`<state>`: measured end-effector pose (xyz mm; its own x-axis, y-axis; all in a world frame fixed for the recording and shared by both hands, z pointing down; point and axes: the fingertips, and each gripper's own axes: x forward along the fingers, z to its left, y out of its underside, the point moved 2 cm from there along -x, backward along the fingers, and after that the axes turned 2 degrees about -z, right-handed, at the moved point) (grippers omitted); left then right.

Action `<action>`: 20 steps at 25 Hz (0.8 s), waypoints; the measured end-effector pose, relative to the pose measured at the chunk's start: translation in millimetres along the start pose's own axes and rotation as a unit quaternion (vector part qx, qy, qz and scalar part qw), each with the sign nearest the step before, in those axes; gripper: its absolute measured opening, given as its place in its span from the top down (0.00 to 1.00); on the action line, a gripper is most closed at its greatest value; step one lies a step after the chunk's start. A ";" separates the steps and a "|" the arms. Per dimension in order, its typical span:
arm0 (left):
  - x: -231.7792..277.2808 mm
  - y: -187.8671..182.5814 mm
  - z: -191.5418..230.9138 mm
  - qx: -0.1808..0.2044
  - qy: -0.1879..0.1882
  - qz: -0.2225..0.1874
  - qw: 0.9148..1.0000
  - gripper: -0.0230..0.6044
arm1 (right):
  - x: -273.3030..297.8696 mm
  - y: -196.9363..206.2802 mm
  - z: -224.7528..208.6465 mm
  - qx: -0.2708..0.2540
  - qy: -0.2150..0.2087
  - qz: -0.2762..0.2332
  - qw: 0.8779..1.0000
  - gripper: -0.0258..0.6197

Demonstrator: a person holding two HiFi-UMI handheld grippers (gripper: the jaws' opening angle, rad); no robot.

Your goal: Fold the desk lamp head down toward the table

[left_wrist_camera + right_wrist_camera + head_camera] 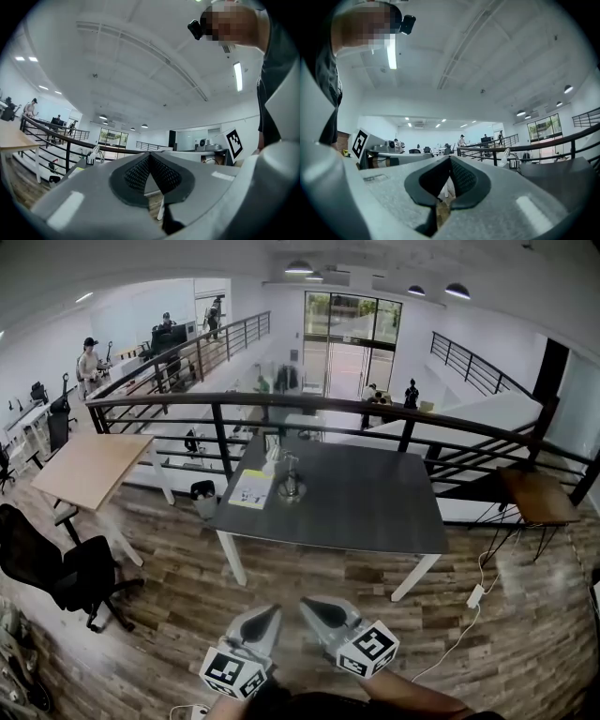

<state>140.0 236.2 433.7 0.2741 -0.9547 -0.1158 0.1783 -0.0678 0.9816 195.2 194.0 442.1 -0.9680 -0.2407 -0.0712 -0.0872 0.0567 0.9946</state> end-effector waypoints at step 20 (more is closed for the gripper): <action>22.7 -27.3 169.8 -0.011 0.041 0.023 0.999 0.96 | 176.4 9.2 -28.2 0.011 0.016 0.012 1.000 0.96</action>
<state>-19.0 167.2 430.0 0.3587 -0.9297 -0.0832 0.1849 -0.0167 0.9826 30.3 124.7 440.9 -0.9619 -0.2699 -0.0436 -0.0687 0.0841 0.9941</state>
